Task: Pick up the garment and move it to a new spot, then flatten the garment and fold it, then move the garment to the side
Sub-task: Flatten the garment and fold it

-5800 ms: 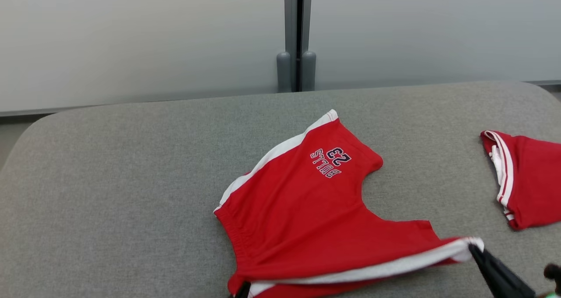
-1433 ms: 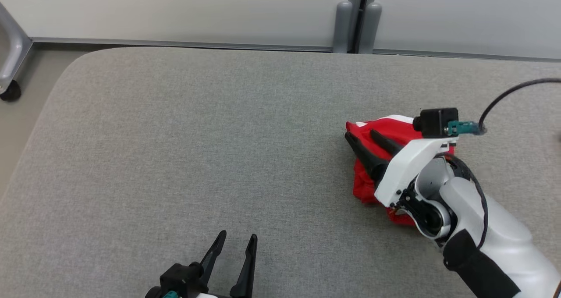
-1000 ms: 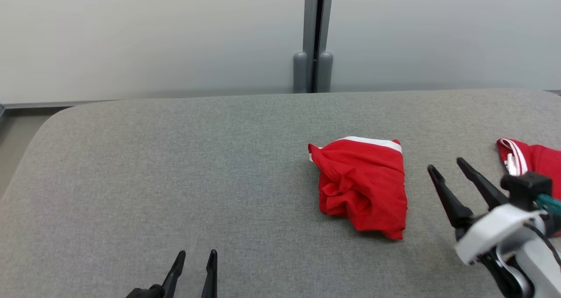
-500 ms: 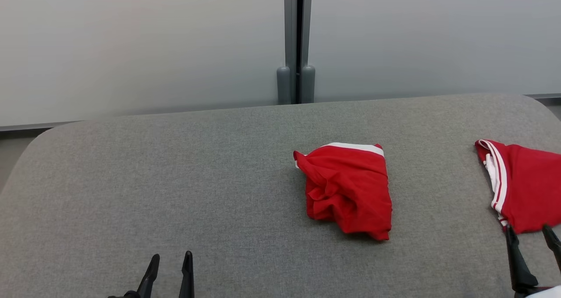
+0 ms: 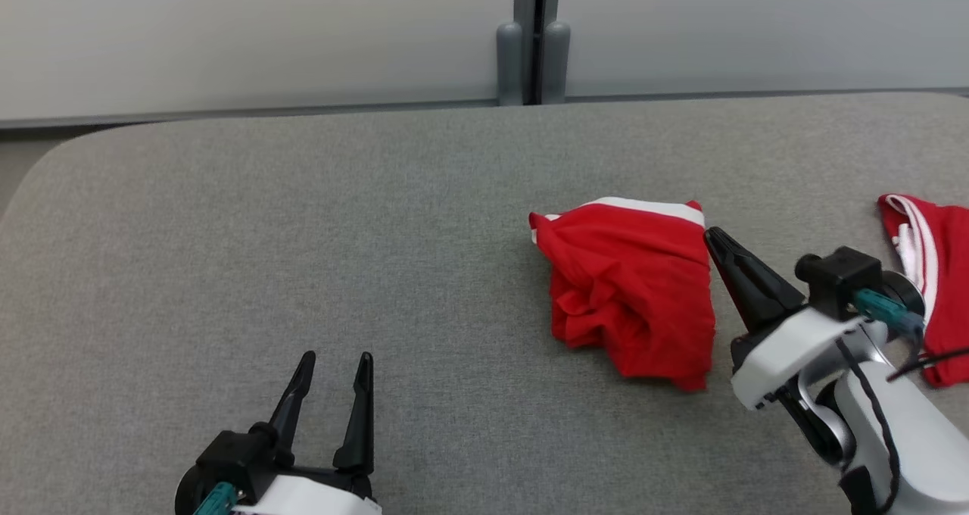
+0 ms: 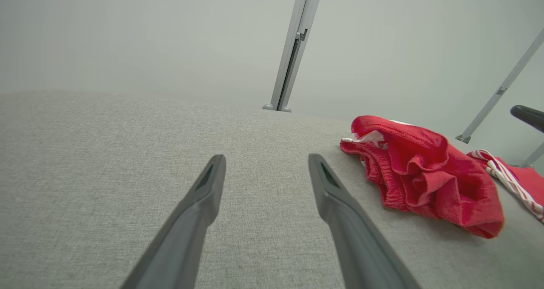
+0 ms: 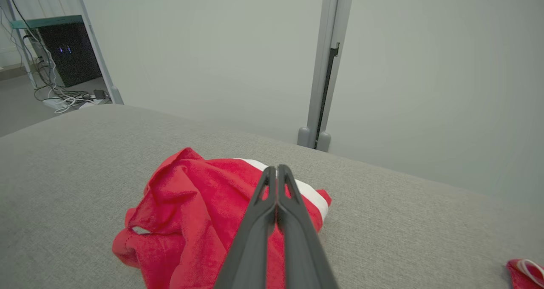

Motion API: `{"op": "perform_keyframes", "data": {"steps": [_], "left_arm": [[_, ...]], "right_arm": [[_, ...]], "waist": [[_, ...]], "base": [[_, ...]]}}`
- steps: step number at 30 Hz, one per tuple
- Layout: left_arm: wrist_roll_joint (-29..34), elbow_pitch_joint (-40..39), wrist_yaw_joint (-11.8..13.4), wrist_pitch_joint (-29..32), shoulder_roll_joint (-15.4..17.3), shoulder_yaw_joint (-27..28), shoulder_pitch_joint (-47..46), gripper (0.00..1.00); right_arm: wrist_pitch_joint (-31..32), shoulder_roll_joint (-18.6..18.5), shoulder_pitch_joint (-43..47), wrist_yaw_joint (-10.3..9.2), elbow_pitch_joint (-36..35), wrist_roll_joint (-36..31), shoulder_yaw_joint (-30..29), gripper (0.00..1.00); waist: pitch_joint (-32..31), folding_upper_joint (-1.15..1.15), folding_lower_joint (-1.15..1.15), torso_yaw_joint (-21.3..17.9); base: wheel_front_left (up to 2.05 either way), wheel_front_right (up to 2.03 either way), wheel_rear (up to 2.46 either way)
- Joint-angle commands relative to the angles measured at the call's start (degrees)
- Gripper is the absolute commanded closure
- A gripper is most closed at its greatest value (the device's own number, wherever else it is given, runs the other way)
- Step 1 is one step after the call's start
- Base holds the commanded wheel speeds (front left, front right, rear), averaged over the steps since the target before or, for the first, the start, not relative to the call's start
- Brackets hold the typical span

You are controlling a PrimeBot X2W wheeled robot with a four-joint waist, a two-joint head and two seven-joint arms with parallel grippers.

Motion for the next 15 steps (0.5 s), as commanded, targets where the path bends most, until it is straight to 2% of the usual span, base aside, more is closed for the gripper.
{"op": "perform_keyframes", "data": {"steps": [1,7,12,15], "left_arm": [[-0.25,0.27,0.21,-0.08,0.26,-0.51,-1.40,0.00],[-1.41,1.29,1.21,-0.08,0.30,-3.25,-3.98,0.00],[-1.74,0.94,1.87,-0.08,0.24,-2.36,-2.96,0.00],[-1.62,0.98,1.64,-0.08,0.25,-1.97,-1.99,0.00]], "right_arm": [[0.46,0.01,-1.79,0.01,1.95,-0.17,0.87,1.00],[-0.67,2.40,-9.11,0.01,12.85,0.89,8.19,1.00],[-2.02,2.68,-8.59,0.01,15.82,4.25,17.27,1.00],[-2.30,1.50,-7.20,0.01,16.18,6.03,23.05,1.00]], "waist": [[3.92,0.00,0.00,2.75],[6.44,0.00,0.00,6.26],[6.24,0.00,0.00,7.36],[5.75,0.00,0.00,7.71]], "base": [[0.00,0.00,0.00],[0.00,0.00,0.00],[0.00,0.00,0.00],[0.00,0.00,0.00]]}}
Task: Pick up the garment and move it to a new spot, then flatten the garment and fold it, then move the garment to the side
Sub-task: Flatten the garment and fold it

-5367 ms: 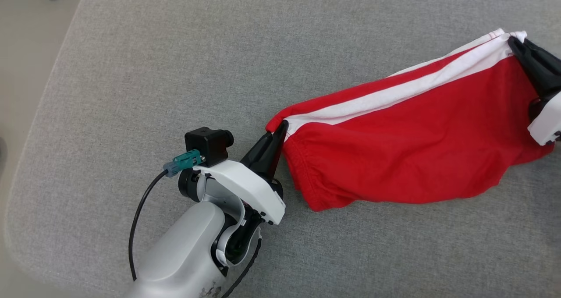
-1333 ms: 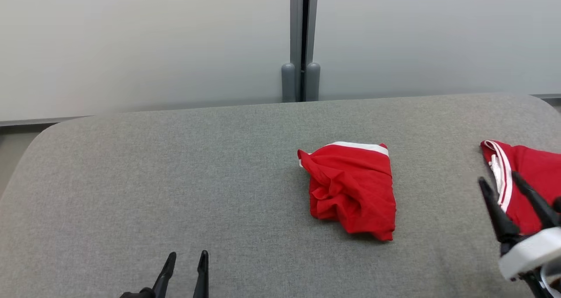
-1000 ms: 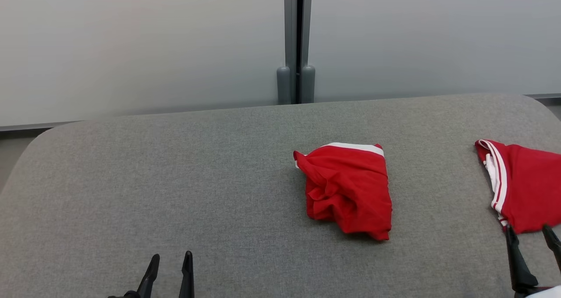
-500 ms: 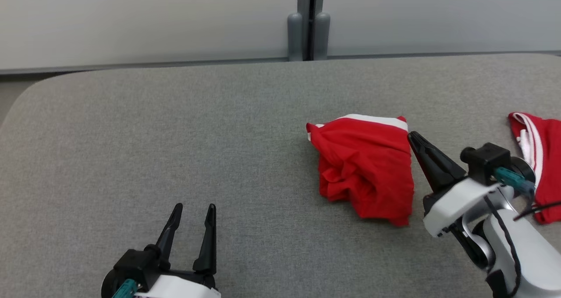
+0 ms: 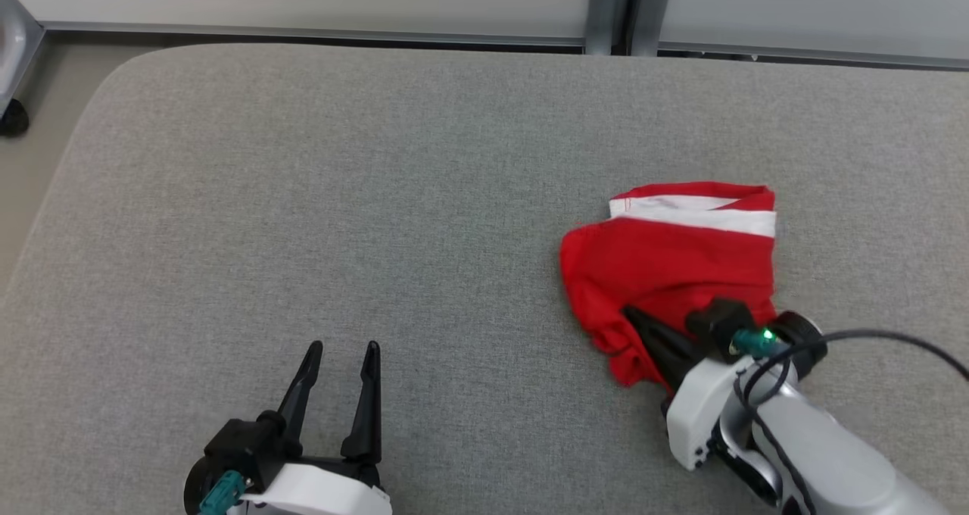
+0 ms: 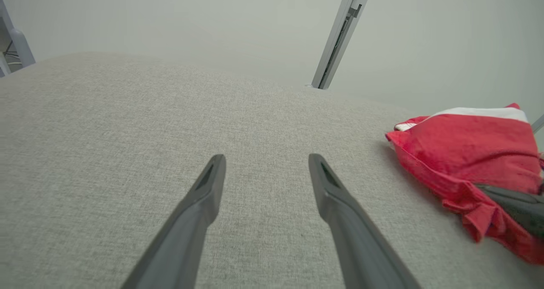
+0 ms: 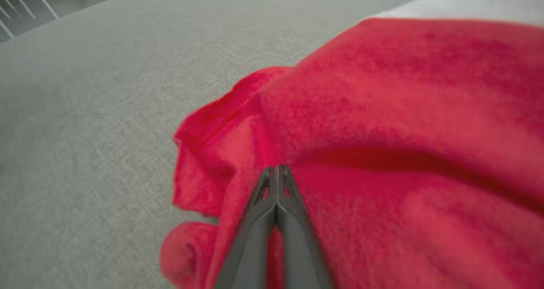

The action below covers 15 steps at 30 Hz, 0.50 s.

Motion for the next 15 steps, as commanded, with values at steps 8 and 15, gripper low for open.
{"op": "perform_keyframes", "data": {"steps": [8,15], "left_arm": [[-0.59,-0.58,0.40,-0.08,0.20,0.66,2.10,0.00],[-0.47,-1.00,0.46,-0.08,0.20,0.18,2.02,0.00]], "right_arm": [[-2.58,-3.27,2.41,0.01,-0.25,3.95,5.28,1.00],[-3.50,-4.87,2.55,0.01,3.25,4.12,-1.73,1.00]], "waist": [[-1.62,0.00,0.00,-0.75],[-1.69,0.00,0.00,-2.56]], "base": [[0.00,0.00,0.00],[0.00,0.00,0.00]]}}
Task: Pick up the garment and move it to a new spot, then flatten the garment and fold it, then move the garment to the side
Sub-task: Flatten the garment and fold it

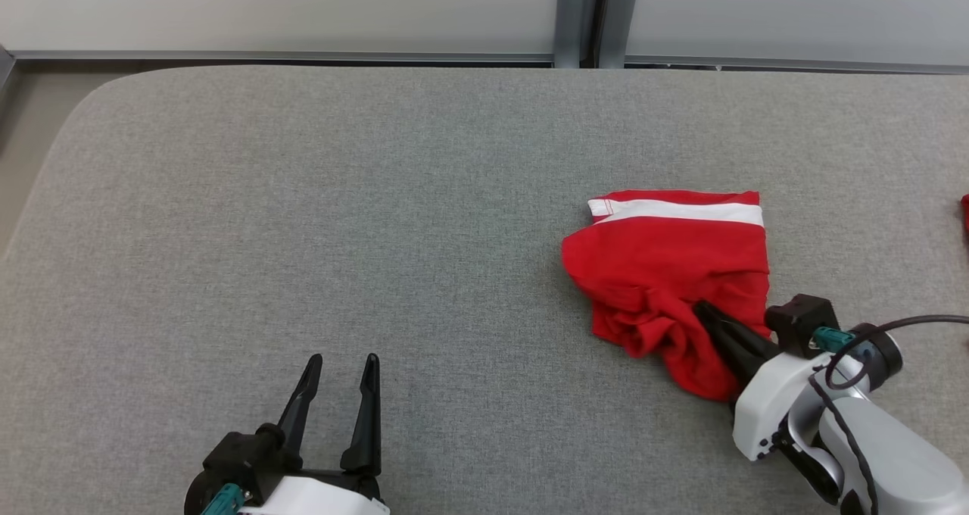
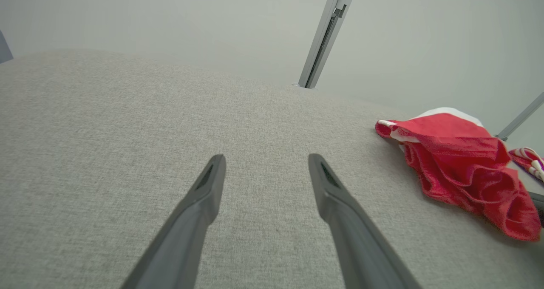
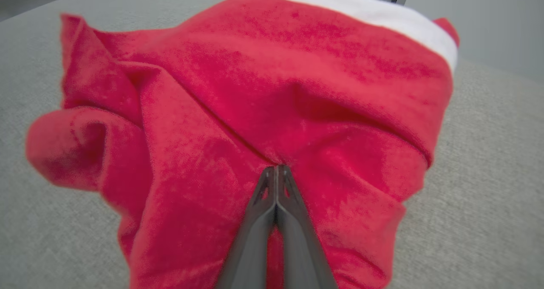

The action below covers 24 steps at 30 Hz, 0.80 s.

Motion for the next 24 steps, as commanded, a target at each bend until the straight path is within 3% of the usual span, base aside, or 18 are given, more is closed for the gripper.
{"op": "perform_keyframes", "data": {"steps": [1,10,17,24], "left_arm": [[0.17,-0.19,0.22,-0.08,0.26,0.07,-0.29,0.00],[0.78,0.22,-0.20,-0.08,0.25,-0.08,-1.54,0.00],[0.64,0.52,-0.24,-0.08,0.23,1.29,0.15,0.00],[-0.06,0.28,-0.24,-0.08,0.24,0.96,0.62,0.00]], "right_arm": [[-0.44,-0.06,0.39,0.00,1.15,-0.24,-0.80,1.00],[-0.27,-0.54,-1.33,-0.04,7.19,0.56,-4.96,1.00],[-0.35,-0.60,2.19,0.00,1.10,-0.98,-7.19,1.00],[-0.36,0.86,5.95,0.00,-4.06,-1.69,-3.49,1.00]], "waist": [[0.27,0.00,0.00,-0.31],[1.44,0.00,0.00,-0.34],[-1.10,0.00,0.00,-0.70],[-2.47,0.00,0.00,-1.10]], "base": [[0.00,0.00,0.00],[0.00,0.00,0.00],[0.00,0.00,0.00],[0.00,0.00,0.00]]}}
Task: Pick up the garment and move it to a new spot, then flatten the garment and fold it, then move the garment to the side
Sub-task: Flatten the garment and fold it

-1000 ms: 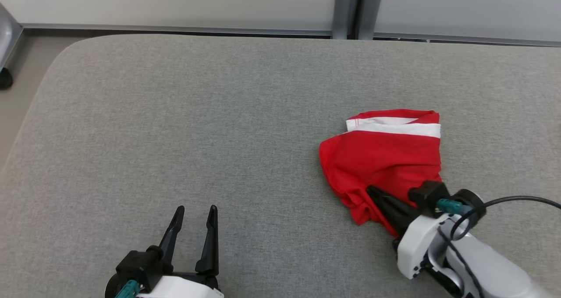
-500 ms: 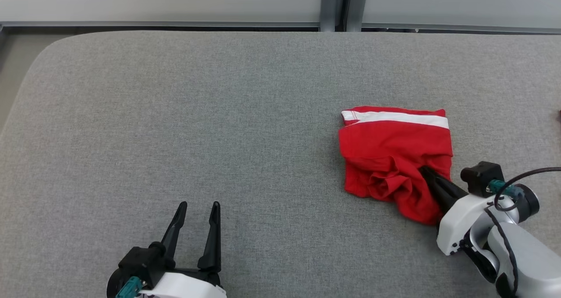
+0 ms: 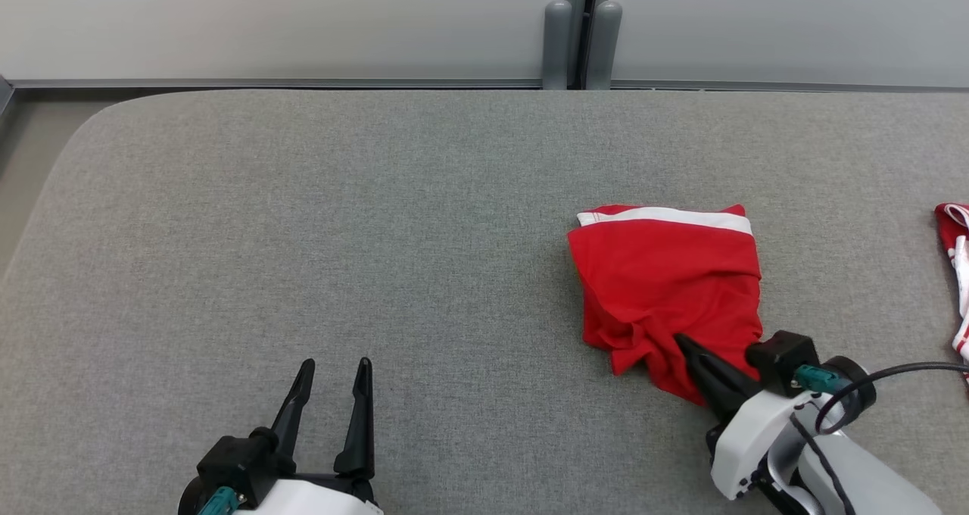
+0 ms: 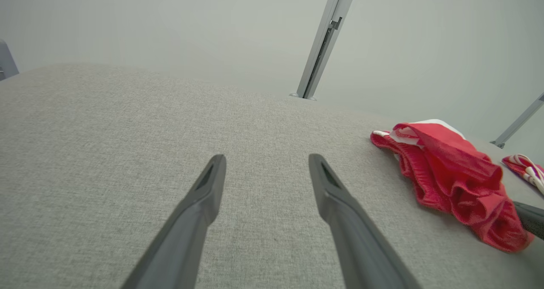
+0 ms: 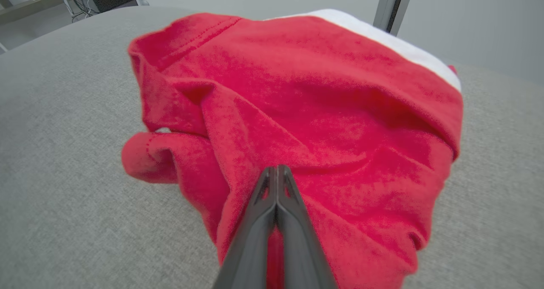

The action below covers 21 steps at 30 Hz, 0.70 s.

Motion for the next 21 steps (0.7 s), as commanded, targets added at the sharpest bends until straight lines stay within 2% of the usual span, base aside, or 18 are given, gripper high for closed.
{"op": "perform_keyframes", "data": {"steps": [1,7,15,21], "left_arm": [[-0.31,-0.17,-0.06,-0.08,0.23,0.05,0.42,0.00],[-0.27,0.20,-0.41,-0.08,0.23,-0.07,0.55,0.00],[-0.37,0.55,-0.46,-0.08,0.24,-0.10,0.92,0.00],[-0.67,0.78,-0.53,-0.08,0.23,-0.39,1.64,0.00]], "right_arm": [[0.10,0.33,0.51,-0.01,-0.15,0.24,1.24,1.00],[0.48,1.95,-0.97,-0.01,0.47,-0.49,5.99,1.00],[0.15,4.12,-2.67,-0.01,1.15,-0.21,8.00,1.00],[2.13,5.34,-3.10,-0.01,3.65,-0.29,11.84,1.00]], "waist": [[-0.11,0.00,0.00,-0.12],[-0.26,0.00,0.00,0.55],[-1.17,0.00,0.00,1.52],[-2.25,0.00,0.00,2.28]], "base": [[0.00,0.00,0.00],[0.00,0.00,0.00],[0.00,0.00,0.00],[0.00,0.00,0.00]]}}
